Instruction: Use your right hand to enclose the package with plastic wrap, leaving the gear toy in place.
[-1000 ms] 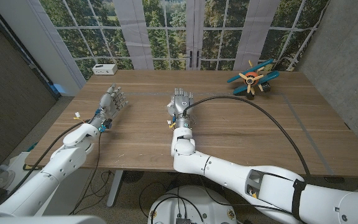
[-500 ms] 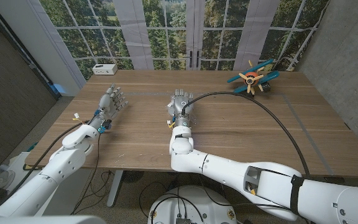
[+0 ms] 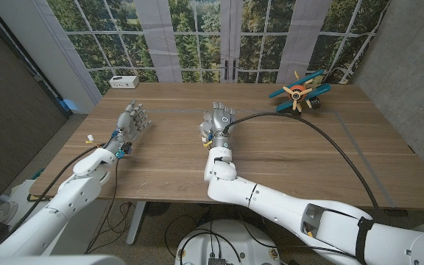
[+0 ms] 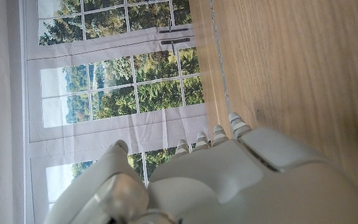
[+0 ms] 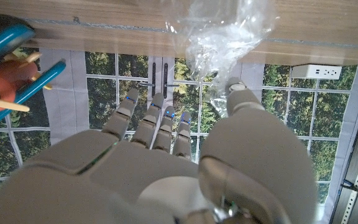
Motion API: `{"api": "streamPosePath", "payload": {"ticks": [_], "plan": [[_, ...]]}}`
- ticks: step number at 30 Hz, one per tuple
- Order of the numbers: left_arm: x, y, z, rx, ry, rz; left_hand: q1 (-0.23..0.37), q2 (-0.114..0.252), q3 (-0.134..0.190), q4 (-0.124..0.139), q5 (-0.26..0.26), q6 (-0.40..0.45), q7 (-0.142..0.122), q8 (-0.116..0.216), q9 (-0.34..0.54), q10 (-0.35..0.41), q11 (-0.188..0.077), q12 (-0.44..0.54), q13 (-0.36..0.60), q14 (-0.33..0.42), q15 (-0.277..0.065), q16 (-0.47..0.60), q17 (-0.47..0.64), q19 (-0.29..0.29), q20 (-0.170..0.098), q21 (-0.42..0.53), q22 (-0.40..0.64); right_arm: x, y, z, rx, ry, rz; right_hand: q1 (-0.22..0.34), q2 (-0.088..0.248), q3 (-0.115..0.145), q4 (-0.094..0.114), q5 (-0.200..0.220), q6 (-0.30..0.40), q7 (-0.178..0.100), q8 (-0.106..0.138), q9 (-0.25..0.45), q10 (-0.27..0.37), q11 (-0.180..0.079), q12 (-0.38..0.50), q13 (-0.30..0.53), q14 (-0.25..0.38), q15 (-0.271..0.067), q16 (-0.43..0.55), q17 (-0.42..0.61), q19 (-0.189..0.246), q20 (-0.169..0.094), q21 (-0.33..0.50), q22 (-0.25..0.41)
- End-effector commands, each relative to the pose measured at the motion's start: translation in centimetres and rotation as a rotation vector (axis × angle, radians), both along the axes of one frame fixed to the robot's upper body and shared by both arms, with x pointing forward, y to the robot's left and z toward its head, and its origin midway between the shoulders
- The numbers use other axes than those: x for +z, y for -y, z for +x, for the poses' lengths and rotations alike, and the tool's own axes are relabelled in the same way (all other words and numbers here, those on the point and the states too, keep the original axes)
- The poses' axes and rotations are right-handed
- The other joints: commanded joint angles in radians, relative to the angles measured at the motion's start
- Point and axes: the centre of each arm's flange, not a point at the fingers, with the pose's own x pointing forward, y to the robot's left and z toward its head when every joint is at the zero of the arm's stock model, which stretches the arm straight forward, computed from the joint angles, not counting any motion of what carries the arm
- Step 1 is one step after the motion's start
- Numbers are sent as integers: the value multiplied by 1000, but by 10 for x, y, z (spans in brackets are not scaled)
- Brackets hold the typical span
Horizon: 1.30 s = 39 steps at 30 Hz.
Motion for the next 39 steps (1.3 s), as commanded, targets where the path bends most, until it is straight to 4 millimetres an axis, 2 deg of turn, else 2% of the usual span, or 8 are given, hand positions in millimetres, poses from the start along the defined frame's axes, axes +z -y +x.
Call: {"api": "streamPosePath", "payload": {"ticks": [1, 9, 14, 21, 28, 29, 35, 39], "plan": [[0, 3, 6, -15, -4, 5, 12, -1, 11, -1, -2, -75, -6, 2, 4, -80, -1, 1, 5, 3, 4, 0, 1, 7, 3, 5, 4, 15, 19, -22, 101, -6, 150, -23, 2, -8, 13, -8, -1, 14, -4, -1, 4, 11, -2, -1, -8, 7, 5, 7, -10, 5, -7, 5], [1, 3, 10, -18, -7, 6, 13, -1, 11, -2, -2, -75, -6, 2, 4, -79, -1, 1, 5, 4, 5, 0, 1, 8, 3, 5, 4, 1, 35, -36, 62, -56, 136, -1, 9, 1, -3, -8, 19, 15, 3, -1, 16, 13, 2, -2, -6, 8, 6, 6, -12, 7, -7, 5], [4, 4, 13, -25, -10, 12, 13, -1, 11, -2, -2, -75, -6, 2, 4, -79, -1, 1, 5, 3, 5, 0, 1, 8, 3, 5, 4, -6, 42, -42, 65, -102, 133, -19, 4, -13, -1, -15, 77, 16, 22, 0, 25, 17, 4, -2, -7, 14, 8, 8, -15, 8, -7, 6], [7, 5, 16, -27, -10, 16, 13, 0, 12, -2, -2, -75, -6, 2, 4, -79, -1, 1, 5, 3, 5, 0, 1, 8, 3, 5, 4, -14, 50, -52, 61, -157, 113, -61, -2, -38, 7, -22, 204, 24, 60, 4, 39, 20, 7, -1, -4, 22, 14, 11, -19, 11, -5, 7], [7, 6, 17, -31, -13, 19, 13, 0, 12, -2, -2, -76, -7, 2, 4, -78, -1, 1, 5, 3, 5, -1, 1, 8, 3, 5, 4, -23, 60, -60, 2, -212, 78, -31, 20, -23, -12, -18, 240, 27, 69, 5, 39, 20, 6, 0, 0, 20, 17, 10, -15, 11, -3, 7], [7, 6, 18, -30, -13, 19, 13, 0, 12, -2, -2, -76, -6, 2, 4, -78, 0, 1, 5, 3, 5, -1, 1, 8, 3, 5, 4, -25, 62, -61, -5, -220, 72, -22, 24, -19, -20, -20, 240, 28, 67, 6, 71, 22, 17, 1, 0, 20, 17, 10, -15, 11, -2, 7], [8, 8, 19, -32, -16, 22, 13, 0, 13, -3, -2, -76, -6, 2, 4, -78, -2, 1, 5, 3, 6, -1, 1, 8, 3, 5, 4, -34, 73, -67, -81, -262, 29, -26, 23, -22, -20, -22, 240, 29, 65, 6, 71, 21, 17, 1, -3, 21, 16, 10, -16, 11, -2, 7], [10, 10, 21, -38, -15, 27, 13, 0, 13, -3, -2, -76, -6, 2, 4, -79, -1, 0, 5, 3, 6, -1, 1, 8, 3, 5, 4, -38, 76, -69, -121, -255, 0, -18, 25, -21, -31, -23, 292, 25, 82, 8, 71, 21, 14, 1, 16, 12, 25, 9, -5, 5, 3, 7]]}}
